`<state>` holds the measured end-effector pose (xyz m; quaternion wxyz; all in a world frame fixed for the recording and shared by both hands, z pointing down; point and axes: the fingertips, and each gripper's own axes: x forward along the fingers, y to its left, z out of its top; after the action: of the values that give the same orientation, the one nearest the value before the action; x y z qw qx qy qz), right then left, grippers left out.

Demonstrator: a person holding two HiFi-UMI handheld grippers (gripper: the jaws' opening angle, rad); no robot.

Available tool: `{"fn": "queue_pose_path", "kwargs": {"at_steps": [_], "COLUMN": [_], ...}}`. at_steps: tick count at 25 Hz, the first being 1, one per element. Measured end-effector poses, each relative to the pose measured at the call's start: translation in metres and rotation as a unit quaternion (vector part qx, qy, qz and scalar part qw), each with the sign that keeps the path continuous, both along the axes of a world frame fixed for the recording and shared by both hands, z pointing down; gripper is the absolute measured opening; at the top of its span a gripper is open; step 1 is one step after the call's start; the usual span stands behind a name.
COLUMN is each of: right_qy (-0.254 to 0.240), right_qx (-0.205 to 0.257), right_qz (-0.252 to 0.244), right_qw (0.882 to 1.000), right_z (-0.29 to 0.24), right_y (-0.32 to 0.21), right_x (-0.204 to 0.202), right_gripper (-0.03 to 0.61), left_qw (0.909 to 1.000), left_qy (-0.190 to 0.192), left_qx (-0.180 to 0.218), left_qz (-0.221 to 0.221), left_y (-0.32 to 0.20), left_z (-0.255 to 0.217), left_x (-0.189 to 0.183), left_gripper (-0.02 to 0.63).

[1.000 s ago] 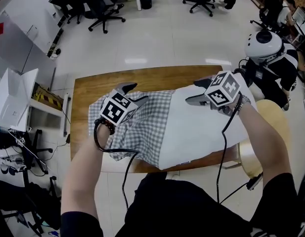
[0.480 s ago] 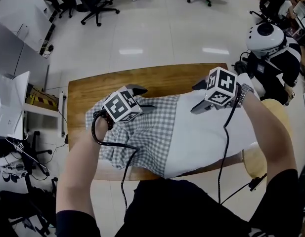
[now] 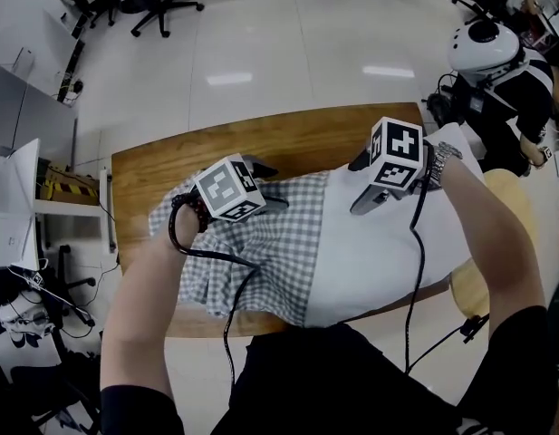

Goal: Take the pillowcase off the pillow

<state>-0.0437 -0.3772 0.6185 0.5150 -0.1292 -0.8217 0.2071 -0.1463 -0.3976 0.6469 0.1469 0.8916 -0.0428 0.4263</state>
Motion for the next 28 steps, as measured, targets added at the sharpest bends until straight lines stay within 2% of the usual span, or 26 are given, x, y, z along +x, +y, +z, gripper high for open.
{"fn": "queue_pose_path", "kwargs": {"at_steps": [5, 7, 13, 19, 28], "right_qy": [0.006, 0.008, -0.006, -0.022, -0.016], "right_qx": [-0.014, -0.02, -0.021, 0.004, 0.047], "right_qz": [0.009, 0.012, 0.026, 0.061, 0.079], "right_qw": [1.0, 1.0, 0.999, 0.998, 0.996], "right_z": [0.008, 0.006, -0.005, -0.01, -0.044], "right_y": [0.002, 0.003, -0.002, -0.008, -0.004], "right_x": [-0.008, -0.01, -0.004, 0.005, 0.019], "right_gripper": [0.405, 0.353, 0.187, 0.059, 0.018], "left_qw": [0.9988, 0.9978, 0.997, 0.9974, 0.9961], "left_qy": [0.002, 0.0, -0.007, 0.006, -0.016], "left_qx": [-0.049, -0.066, -0.077, -0.055, -0.019], "left_qz": [0.005, 0.006, 0.003, -0.045, -0.085], "left_y": [0.001, 0.003, -0.001, -0.014, -0.016], "left_z": [0.017, 0.019, 0.016, 0.009, -0.027], "left_x": [-0.007, -0.008, -0.006, -0.014, -0.018], "left_gripper": [0.302, 0.288, 0.145, 0.027, 0.018]}}
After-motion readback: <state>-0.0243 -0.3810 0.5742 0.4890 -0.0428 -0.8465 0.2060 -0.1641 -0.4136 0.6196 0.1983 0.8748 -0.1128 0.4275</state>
